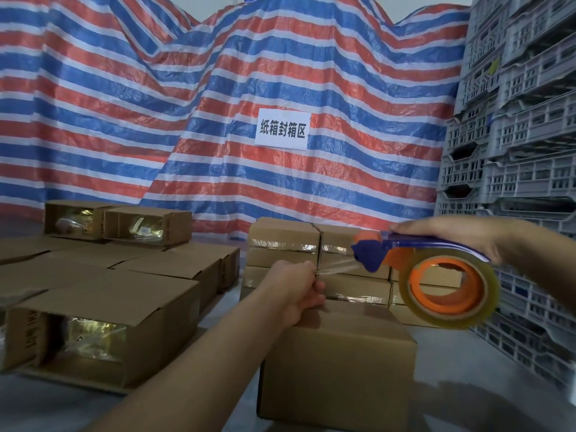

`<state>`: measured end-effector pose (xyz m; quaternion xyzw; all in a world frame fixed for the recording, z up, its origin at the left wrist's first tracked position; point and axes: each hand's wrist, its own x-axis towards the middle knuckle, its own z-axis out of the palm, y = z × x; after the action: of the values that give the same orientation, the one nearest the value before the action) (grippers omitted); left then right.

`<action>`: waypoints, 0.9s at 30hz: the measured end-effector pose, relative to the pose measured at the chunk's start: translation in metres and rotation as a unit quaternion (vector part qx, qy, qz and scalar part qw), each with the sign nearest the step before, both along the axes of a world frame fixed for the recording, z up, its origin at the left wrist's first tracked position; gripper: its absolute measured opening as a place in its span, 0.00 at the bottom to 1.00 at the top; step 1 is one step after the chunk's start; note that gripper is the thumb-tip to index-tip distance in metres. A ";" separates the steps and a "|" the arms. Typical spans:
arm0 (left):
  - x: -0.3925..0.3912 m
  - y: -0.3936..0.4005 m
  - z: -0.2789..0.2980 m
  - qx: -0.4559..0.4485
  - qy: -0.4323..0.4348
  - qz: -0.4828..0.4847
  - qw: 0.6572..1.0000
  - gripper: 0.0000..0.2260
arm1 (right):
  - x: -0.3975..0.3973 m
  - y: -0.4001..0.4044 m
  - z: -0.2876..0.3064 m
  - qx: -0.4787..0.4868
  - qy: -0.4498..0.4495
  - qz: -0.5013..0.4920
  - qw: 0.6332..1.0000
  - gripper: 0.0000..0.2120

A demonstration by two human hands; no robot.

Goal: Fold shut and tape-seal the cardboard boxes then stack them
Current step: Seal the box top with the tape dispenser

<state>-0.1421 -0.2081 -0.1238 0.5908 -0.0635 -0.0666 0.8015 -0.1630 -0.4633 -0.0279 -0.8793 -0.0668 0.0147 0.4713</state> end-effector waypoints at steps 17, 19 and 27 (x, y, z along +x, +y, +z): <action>-0.002 0.024 -0.004 -0.200 0.006 0.020 0.980 0.02 | 0.010 0.057 -0.010 -0.013 -0.001 0.025 1.000 0.29; 0.007 0.039 -0.006 -0.098 -0.014 0.040 0.994 0.03 | 0.009 0.064 -0.007 -0.045 -0.016 0.034 0.998 0.29; 0.018 0.080 -0.030 0.105 -0.021 0.063 0.992 0.06 | 0.020 0.106 0.004 -0.213 0.050 0.037 0.975 0.20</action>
<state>-0.1242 -0.1278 -0.1536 0.6755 -0.0353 -0.0097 0.7364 -0.1428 -0.3575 -0.0236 -0.9547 -0.0705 0.0901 0.2747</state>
